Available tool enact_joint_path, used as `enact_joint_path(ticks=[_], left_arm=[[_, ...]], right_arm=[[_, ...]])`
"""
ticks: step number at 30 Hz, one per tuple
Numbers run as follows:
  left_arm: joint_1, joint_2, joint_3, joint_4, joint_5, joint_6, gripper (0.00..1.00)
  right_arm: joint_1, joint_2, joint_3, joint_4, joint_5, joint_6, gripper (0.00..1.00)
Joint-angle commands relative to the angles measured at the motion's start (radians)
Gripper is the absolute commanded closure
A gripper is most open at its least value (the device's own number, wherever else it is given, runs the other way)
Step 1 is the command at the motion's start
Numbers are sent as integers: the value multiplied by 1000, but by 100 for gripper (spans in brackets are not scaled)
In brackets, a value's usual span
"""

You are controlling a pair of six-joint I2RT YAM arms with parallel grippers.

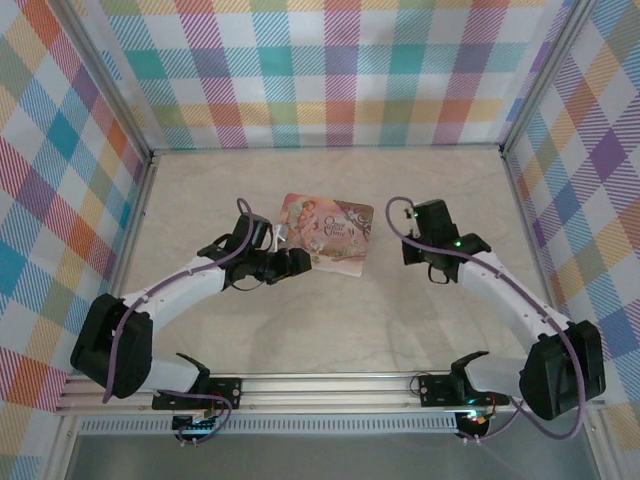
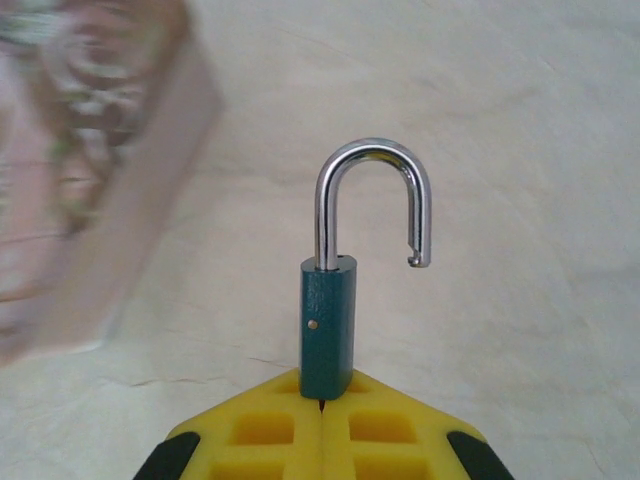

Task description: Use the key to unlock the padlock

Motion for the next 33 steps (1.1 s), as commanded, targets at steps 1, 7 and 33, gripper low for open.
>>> enact_joint_path(ticks=[1, 7, 33], left_arm=[[-8, 1, 36, 7, -64, 13, 33], [2, -27, 36, -22, -172, 20, 30], [180, -234, -86, -138, -288, -20, 0]], right_arm=[[-59, 48, 4, -24, -55, 69, 100], [-122, 162, 28, -11, -114, 79, 100], [-161, 525, 193, 3, -162, 88, 93]])
